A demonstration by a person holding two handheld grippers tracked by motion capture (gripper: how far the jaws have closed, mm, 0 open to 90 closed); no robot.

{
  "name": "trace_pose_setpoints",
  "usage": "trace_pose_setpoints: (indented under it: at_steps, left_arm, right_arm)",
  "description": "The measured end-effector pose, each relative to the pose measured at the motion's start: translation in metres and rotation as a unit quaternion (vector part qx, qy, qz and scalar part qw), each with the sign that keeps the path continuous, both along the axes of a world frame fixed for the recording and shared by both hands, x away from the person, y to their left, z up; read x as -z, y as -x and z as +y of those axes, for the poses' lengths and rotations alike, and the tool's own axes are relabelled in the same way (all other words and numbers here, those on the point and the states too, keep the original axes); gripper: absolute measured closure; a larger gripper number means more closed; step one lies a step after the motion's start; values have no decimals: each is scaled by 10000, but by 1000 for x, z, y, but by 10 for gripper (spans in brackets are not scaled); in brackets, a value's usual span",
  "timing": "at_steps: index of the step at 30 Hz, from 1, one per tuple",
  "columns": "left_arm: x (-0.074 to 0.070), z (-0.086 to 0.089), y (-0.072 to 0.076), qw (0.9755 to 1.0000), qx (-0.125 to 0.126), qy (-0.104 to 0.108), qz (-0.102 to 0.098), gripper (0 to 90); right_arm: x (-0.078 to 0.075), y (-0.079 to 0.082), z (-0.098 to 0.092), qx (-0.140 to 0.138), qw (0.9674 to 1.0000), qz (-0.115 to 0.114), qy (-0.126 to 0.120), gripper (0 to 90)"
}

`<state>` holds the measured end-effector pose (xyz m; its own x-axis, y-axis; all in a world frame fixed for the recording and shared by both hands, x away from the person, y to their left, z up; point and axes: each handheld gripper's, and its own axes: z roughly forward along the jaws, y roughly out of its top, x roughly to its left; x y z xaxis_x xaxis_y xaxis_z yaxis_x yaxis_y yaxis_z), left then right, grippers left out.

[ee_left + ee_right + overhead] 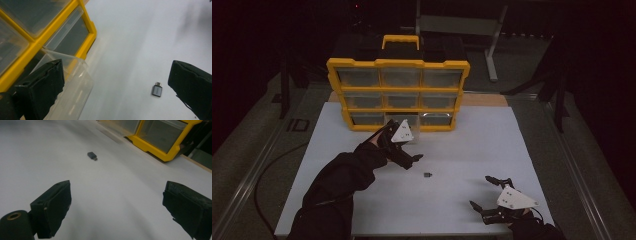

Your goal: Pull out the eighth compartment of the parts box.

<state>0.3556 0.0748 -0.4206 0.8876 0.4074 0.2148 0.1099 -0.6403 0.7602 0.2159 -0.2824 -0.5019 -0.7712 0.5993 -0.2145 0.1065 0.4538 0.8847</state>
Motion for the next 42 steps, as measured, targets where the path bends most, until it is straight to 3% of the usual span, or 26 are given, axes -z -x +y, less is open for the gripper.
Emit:
trace_pose_setpoints:
  at_steps: [8,18,30,34,36,42]
  left_arm:
    - [6,0,10,9995,61,282,137,8]
    - [13,-5,20,9983,183,466,285,14]
    - [24,-15,25,9967,259,538,541,6]
    - [28,-19,26,9965,322,427,640,3]
    - [30,-20,28,9969,336,378,596,3]
    - [36,-22,27,9949,242,521,829,3]
  right_arm:
    - [0,0,0,7,10000,9,6,84]
    - [0,0,0,-8,10000,1,27,84]
    - [0,1,0,-4,10000,-6,20,84]
    - [0,1,0,-8,10000,-6,24,84]
    - [0,1,0,-9,10000,-10,21,84]
    - [0,1,0,-13,10000,-3,32,84]
